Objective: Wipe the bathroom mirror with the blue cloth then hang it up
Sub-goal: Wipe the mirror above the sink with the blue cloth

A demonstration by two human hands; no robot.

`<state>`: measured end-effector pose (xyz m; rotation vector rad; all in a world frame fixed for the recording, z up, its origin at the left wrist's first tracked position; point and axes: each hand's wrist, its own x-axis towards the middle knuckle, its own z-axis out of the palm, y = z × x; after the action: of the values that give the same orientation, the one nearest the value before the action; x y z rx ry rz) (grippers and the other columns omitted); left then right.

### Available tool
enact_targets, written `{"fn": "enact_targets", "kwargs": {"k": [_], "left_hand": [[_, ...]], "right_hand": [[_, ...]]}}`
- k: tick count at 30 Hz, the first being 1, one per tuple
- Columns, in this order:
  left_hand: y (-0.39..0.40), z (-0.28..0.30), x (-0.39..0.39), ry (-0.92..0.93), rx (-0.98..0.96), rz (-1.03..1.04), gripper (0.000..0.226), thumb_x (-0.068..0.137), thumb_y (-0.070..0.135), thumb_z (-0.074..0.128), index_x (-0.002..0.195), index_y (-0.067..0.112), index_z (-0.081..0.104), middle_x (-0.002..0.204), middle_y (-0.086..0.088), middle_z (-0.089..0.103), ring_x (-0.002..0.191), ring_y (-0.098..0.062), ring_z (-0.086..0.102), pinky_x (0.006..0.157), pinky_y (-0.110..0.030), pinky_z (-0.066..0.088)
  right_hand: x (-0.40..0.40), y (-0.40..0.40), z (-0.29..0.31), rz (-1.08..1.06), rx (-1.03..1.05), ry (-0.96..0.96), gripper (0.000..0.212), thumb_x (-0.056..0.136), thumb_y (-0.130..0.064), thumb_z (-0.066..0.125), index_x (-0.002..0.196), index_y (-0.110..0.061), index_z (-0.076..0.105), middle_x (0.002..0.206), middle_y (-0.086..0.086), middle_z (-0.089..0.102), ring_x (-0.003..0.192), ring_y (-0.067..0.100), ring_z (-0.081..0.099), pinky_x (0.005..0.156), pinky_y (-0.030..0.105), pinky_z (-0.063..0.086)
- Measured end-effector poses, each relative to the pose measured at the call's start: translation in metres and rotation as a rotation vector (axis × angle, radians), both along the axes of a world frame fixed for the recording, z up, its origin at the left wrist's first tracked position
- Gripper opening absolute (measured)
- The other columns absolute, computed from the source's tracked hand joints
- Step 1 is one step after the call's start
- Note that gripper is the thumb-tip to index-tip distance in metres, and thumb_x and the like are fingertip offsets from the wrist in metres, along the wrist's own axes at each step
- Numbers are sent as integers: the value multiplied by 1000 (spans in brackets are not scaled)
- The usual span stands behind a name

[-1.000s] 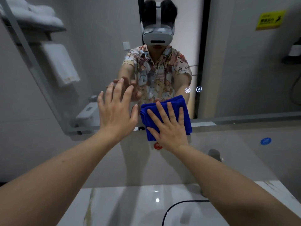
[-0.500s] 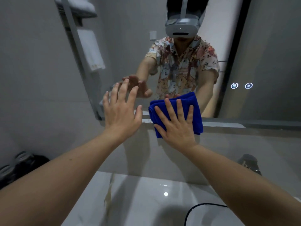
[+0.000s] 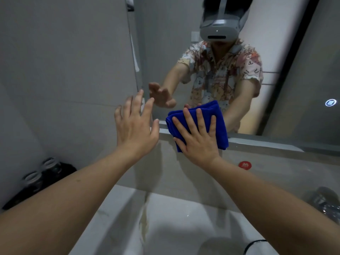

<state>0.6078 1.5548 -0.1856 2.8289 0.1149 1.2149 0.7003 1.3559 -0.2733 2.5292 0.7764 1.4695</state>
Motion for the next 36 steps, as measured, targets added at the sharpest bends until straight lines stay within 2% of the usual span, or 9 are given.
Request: {"fn": "enact_targets", "kwargs": {"k": [11,16,23,30,36], "left_hand": [[69,6,-10,-39,-37,21,59,89,43,48,144,21,45,161,-9,31,146,-34,26,114,-59,25],[79,9,-9,-37,-42,1,57,90,43,48,143,22,43,161,-9,30,147,-34,25,115,-59,25],[45,13,-7,-14,-42,-63,59,92,41,54,146,20,42,161,-9,29,147,-34,25,115,-59,25],[-29,26,-5,-8,-23,-150,61,94,44,50,150,23,38,166,-6,21,151,-30,17,118,-57,18],[-105,27,-5,-14,7,-195,62,91,46,45,149,22,42,164,-7,25,150,-30,20,119,-56,18]], "right_hand": [[6,88,14,46,-41,-18,76,104,-57,44,167,-29,10,175,8,-4,159,37,-13,122,66,-14],[8,91,22,70,-74,-26,76,105,-57,43,167,-29,8,175,5,-7,160,35,-9,123,63,-14],[3,40,35,57,-216,-61,72,107,-59,34,167,-30,8,175,2,0,160,29,-10,125,57,-14],[-9,-49,43,0,-190,-68,71,106,-62,38,166,-32,15,175,0,8,161,28,-2,127,55,-9],[-15,-129,39,-27,-155,-42,70,106,-62,35,166,-34,13,175,-2,6,161,27,-3,127,56,-6]]}}
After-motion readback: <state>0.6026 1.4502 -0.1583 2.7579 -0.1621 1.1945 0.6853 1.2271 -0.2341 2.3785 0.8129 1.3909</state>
